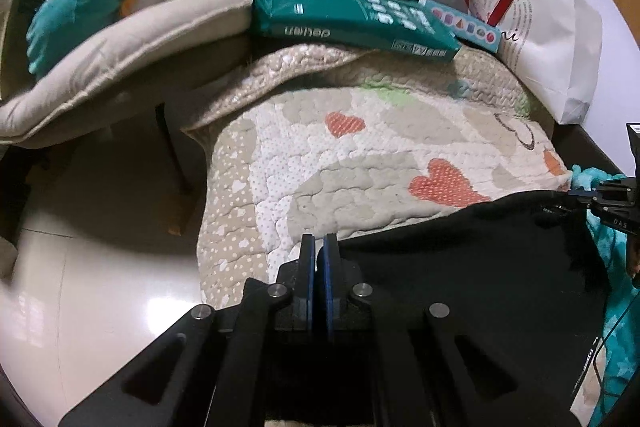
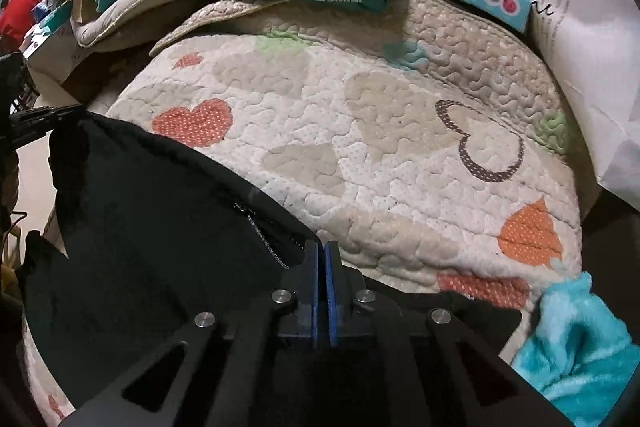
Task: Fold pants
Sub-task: 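Lift the pants edge with both grippers and fold it over the garment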
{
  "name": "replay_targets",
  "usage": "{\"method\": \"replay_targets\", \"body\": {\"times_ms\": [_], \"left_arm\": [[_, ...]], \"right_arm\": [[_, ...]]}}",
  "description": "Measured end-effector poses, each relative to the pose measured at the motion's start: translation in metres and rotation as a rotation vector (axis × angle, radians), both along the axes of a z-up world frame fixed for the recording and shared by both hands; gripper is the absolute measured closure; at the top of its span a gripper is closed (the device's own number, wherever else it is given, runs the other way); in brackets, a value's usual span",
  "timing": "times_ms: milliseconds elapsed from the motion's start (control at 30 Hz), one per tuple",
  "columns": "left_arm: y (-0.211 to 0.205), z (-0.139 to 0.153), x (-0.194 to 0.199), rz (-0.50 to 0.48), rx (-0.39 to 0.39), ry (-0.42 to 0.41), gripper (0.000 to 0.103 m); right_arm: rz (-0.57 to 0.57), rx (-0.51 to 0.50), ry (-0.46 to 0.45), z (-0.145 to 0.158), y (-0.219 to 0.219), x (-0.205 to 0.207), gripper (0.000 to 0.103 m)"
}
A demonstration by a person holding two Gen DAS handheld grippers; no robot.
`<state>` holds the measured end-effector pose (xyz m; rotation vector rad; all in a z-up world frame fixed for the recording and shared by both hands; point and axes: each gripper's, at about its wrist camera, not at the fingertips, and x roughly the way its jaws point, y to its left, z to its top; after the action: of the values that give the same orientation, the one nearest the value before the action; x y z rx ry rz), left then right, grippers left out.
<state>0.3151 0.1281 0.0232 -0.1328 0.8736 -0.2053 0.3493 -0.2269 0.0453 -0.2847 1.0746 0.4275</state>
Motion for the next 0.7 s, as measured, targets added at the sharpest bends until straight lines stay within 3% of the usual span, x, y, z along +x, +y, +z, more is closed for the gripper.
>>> {"method": "replay_targets", "body": {"times_ms": [367, 700], "left_arm": [[-0.005, 0.027, -0.064, 0.051, -0.001, -0.055, 0.099], [-0.005, 0.025, -0.185, 0.105, -0.044, -0.041, 0.099]], "right_arm": [[-0.012, -0.006, -0.036, 0.034, -0.004, -0.061, 0.1], [0.042, -0.03, -0.015, 0.031, -0.016, -0.166, 0.1]]}}
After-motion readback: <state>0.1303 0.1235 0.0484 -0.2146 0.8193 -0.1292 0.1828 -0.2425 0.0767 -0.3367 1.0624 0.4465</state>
